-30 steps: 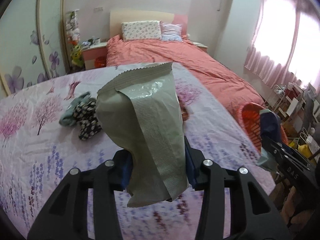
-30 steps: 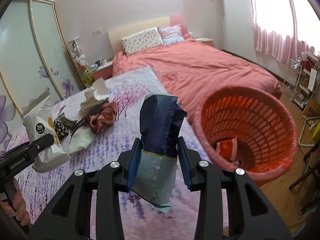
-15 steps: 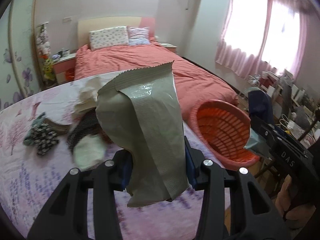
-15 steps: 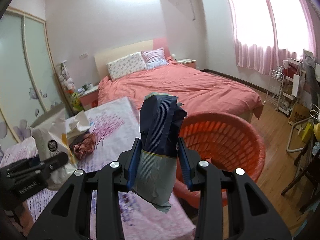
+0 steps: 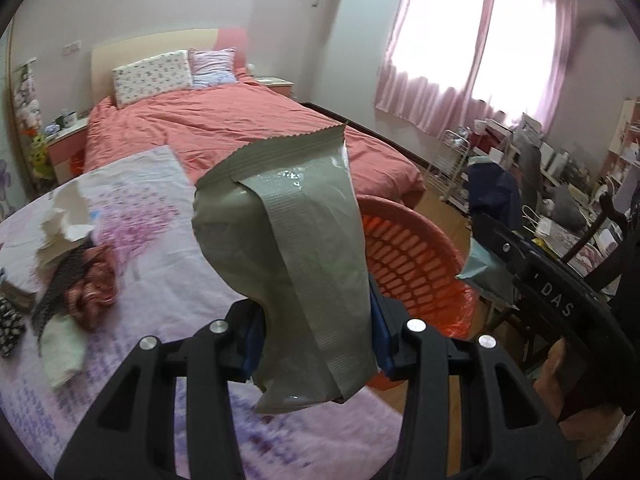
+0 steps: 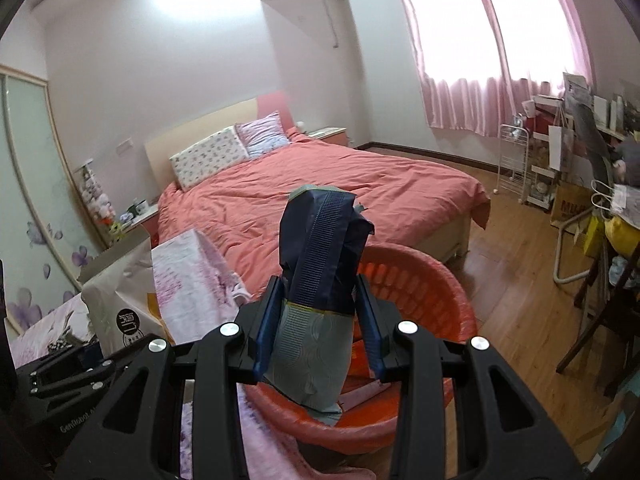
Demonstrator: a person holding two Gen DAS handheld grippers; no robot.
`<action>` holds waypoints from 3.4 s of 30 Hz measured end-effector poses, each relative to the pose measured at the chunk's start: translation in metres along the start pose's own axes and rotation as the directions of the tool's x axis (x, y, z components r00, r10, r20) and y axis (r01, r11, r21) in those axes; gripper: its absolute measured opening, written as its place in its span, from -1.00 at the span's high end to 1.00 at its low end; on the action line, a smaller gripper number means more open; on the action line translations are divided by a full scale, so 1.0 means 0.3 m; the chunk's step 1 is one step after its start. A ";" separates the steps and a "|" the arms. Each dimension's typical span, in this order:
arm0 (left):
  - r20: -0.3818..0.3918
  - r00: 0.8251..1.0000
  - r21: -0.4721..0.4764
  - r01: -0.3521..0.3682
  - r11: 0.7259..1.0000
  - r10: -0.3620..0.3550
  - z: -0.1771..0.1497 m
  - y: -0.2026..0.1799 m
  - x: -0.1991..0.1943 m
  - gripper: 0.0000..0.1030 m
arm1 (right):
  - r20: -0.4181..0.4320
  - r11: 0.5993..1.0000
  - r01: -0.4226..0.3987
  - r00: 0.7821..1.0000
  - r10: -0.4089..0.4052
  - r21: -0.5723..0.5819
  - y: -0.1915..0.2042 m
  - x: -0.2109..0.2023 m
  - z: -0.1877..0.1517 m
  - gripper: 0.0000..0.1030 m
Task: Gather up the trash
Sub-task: 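Carry the package and bag over the orange basket and open both tools, then move both tools back to the bed and grasp the floral cloth with the left tool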
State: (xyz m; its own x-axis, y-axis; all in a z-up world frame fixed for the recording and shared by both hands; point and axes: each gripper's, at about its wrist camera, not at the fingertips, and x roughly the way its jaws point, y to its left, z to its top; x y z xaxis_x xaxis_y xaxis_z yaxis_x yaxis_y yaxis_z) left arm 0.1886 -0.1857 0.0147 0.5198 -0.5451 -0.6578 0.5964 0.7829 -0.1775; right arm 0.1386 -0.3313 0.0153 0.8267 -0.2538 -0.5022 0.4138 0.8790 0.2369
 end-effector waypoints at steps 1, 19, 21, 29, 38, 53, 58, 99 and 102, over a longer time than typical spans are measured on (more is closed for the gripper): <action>-0.002 1.000 0.004 0.012 1.000 -0.012 0.003 -0.013 0.016 0.15 | 0.000 1.000 0.002 1.000 -0.002 0.004 -0.005 0.002 -0.001 0.27; -0.103 0.992 0.049 0.080 0.996 -0.075 0.041 -0.093 0.289 0.08 | -0.064 0.996 0.011 0.998 -0.005 0.088 -0.118 0.115 -0.004 0.27; -0.115 0.991 0.042 0.079 0.996 -0.073 0.041 -0.086 0.315 0.02 | -0.070 0.996 0.008 0.998 -0.002 0.094 -0.125 0.124 -0.004 0.26; -0.151 0.988 0.019 0.027 0.999 -0.024 0.019 -0.051 0.371 -0.44 | -0.107 0.992 0.006 0.994 0.008 0.124 -0.155 0.159 0.001 -0.06; -0.138 0.989 0.014 -0.047 0.999 0.049 -0.004 0.022 0.312 -0.50 | -0.118 0.997 0.033 0.993 -0.023 0.076 -0.123 0.141 0.000 -0.20; -0.042 0.971 -0.035 -0.236 0.971 0.234 -0.066 0.296 -0.029 -0.57 | -0.124 0.996 -0.004 0.992 -0.007 -0.084 0.080 0.081 -0.019 -0.20; -0.017 0.946 -0.091 -0.323 0.942 0.323 -0.082 0.441 -0.147 -0.58 | -0.158 0.991 -0.056 0.987 0.036 -0.125 0.181 0.080 -0.062 -0.20; -0.068 0.878 -0.378 -0.463 0.802 0.474 -0.262 1.061 -0.323 0.61 | -0.299 0.916 -0.273 0.936 0.184 -0.293 0.661 0.148 -0.280 -0.16; -0.054 0.879 -0.369 -0.458 0.809 0.473 -0.275 1.050 -0.364 0.61 | -0.309 0.911 -0.303 0.927 0.214 -0.280 0.708 0.171 -0.273 -0.05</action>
State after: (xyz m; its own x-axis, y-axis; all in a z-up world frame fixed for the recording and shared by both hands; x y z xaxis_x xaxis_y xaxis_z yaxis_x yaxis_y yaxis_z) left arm 0.2692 0.1450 -0.0299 0.7062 -0.0927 -0.7019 0.0185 0.9935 -0.1125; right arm 0.2377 -0.1246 -0.0283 0.7366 0.0772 -0.6719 0.0192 0.9907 0.1349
